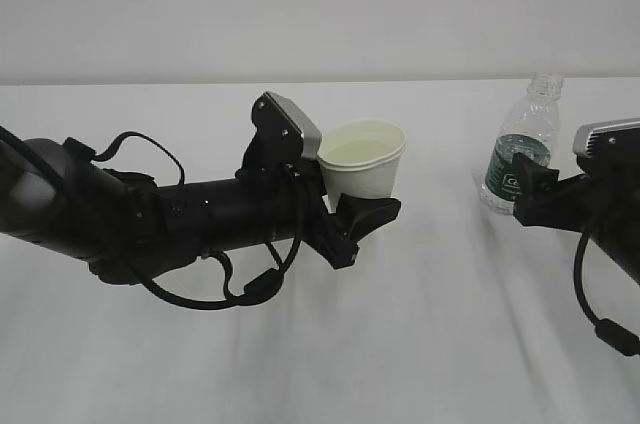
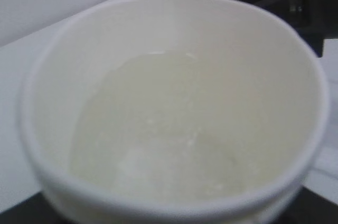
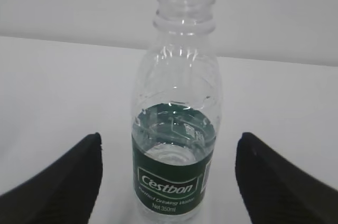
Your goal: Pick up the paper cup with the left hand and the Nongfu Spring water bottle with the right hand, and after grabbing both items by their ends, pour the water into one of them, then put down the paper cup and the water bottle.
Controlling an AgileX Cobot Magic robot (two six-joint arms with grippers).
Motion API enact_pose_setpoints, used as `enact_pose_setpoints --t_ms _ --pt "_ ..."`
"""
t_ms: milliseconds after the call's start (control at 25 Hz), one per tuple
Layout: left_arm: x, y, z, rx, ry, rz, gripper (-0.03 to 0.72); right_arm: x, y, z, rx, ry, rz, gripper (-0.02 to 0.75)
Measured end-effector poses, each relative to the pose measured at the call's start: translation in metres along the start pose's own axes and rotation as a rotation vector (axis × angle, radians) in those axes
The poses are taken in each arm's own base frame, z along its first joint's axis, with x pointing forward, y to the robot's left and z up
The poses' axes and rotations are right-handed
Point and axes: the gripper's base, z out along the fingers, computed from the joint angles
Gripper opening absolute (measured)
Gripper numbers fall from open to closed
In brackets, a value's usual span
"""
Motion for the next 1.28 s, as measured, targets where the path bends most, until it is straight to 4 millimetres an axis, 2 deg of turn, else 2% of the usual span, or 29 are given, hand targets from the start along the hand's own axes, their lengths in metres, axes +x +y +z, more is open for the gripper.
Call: enact_pose_setpoints --t_ms 400,760,1040,1280 --pt "-0.001 0.013 -0.004 -0.074 -0.018 0.003 0.45 -0.016 -0.002 -0.021 0.005 -0.048 0.002 0.588" --pt "0.002 0.055 -0.024 -0.194 -0.024 -0.027 0.45 -0.023 -0.003 -0.037 0.005 -0.071 0.001 0.588" --pt "0.005 0.091 -0.047 -0.297 -0.035 -0.05 0.45 -0.031 -0.004 -0.042 0.008 -0.102 0.002 0.588" --pt "0.007 0.113 -0.063 -0.363 -0.038 -0.065 0.45 -0.037 -0.004 -0.047 0.004 -0.067 0.001 0.588"
